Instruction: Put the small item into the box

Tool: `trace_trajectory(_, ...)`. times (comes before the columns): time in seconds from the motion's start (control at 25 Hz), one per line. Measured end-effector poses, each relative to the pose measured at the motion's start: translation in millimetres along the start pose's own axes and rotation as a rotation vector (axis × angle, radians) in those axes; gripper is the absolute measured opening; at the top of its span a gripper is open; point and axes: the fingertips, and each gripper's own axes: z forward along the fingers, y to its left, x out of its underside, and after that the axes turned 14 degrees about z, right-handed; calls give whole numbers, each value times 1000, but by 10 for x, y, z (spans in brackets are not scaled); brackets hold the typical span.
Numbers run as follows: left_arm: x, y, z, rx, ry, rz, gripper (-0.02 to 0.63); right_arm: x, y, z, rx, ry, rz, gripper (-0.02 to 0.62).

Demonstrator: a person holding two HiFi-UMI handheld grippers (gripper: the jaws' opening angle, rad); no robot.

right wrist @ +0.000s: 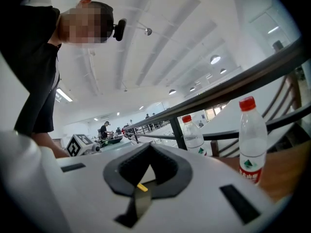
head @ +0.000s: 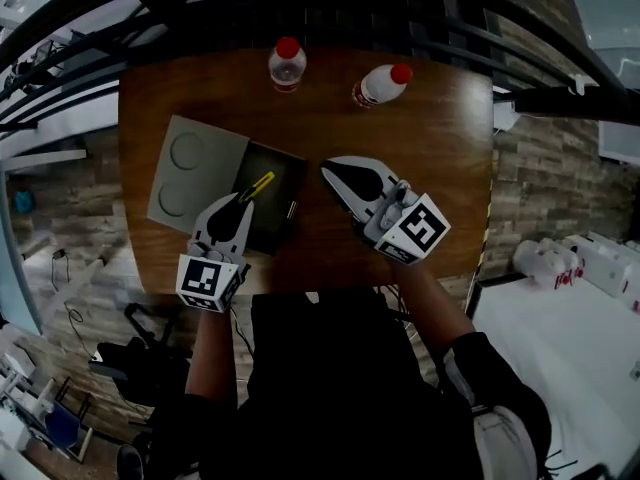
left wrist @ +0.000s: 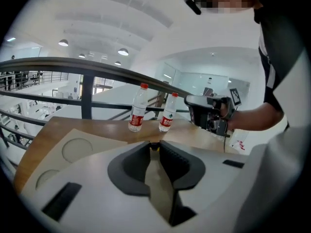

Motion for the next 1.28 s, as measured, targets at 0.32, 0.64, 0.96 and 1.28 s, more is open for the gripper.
trace_trajectory(0.32,400,-135,406,-12,192,14,74,195,-226,-104,19,-8,49,10)
trace_trajectory(0.64,491,-212,543,-9,265,9,74,234,-247,-248,10,-1,57,10)
trace_trajectory(0.96,583,-339,616,14,302,-6,74,283,-279,-356,7,-14,83,9)
trace_trajectory(1.28,731,-414,561,19,384,54,74,318,-260,-446,8,-20,92,9)
